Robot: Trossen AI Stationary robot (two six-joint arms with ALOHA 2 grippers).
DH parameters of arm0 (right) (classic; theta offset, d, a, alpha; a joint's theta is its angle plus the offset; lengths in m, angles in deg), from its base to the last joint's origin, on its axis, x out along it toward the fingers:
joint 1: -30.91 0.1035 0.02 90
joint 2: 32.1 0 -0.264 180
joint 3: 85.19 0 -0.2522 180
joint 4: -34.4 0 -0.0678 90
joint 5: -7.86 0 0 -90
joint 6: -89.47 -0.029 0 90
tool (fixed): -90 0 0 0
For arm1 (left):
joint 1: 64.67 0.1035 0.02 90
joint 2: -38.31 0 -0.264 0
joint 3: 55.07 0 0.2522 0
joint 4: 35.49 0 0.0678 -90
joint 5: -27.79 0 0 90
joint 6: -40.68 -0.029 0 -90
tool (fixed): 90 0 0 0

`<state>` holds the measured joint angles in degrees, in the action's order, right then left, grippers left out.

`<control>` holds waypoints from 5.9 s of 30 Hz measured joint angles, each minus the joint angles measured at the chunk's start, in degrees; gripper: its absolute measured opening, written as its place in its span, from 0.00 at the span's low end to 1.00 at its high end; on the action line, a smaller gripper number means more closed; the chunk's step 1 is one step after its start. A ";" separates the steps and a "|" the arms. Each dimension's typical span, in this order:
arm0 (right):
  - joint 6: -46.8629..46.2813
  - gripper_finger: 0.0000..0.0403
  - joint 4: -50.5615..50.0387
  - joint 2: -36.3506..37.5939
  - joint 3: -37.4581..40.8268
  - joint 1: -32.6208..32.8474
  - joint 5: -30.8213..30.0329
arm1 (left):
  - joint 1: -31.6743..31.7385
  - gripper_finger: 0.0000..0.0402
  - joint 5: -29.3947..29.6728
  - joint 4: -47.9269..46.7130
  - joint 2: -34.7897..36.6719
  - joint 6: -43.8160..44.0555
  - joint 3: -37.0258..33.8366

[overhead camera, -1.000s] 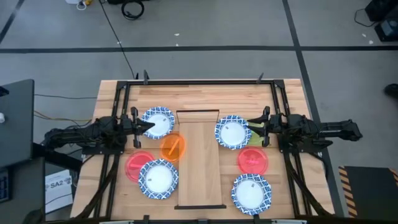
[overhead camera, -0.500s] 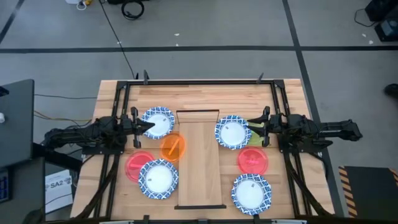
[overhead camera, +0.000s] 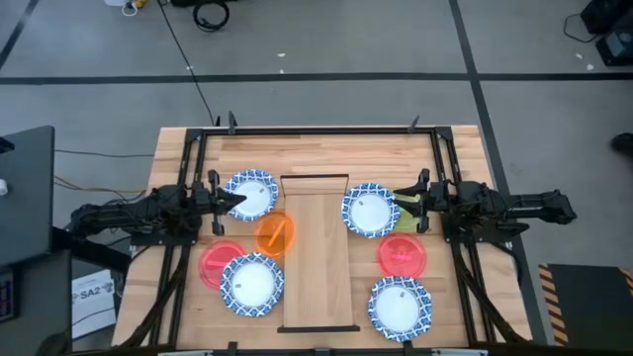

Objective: Place and stack plates onto a shelf
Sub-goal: Put the blue patterned bowl on the shelf

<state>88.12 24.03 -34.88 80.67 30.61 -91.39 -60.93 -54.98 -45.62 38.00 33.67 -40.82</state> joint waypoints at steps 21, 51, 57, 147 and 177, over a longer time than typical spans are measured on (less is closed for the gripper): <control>0.01 0.80 -0.10 0.00 0.00 0.01 -2.42 | 0.01 0.03 -0.01 0.00 0.00 0.00 0.01; -18.55 0.93 2.30 -0.21 -3.55 0.01 -3.72 | 0.01 0.03 -0.01 -0.02 0.00 0.02 0.02; -20.00 0.90 -8.54 -3.86 -10.25 -0.51 -8.42 | 0.00 0.03 -0.01 0.00 0.00 0.02 0.01; -25.96 0.30 -14.95 -55.34 -18.45 -21.25 8.77 | 0.00 0.03 -0.01 0.00 0.00 0.04 0.01; -25.96 0.03 -14.48 -55.32 -18.45 -21.25 8.85 | 0.00 0.03 -0.01 0.00 0.02 0.03 0.00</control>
<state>62.16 9.55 -90.20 62.22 9.35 -82.54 -60.94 -54.99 -45.62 38.02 33.71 -40.82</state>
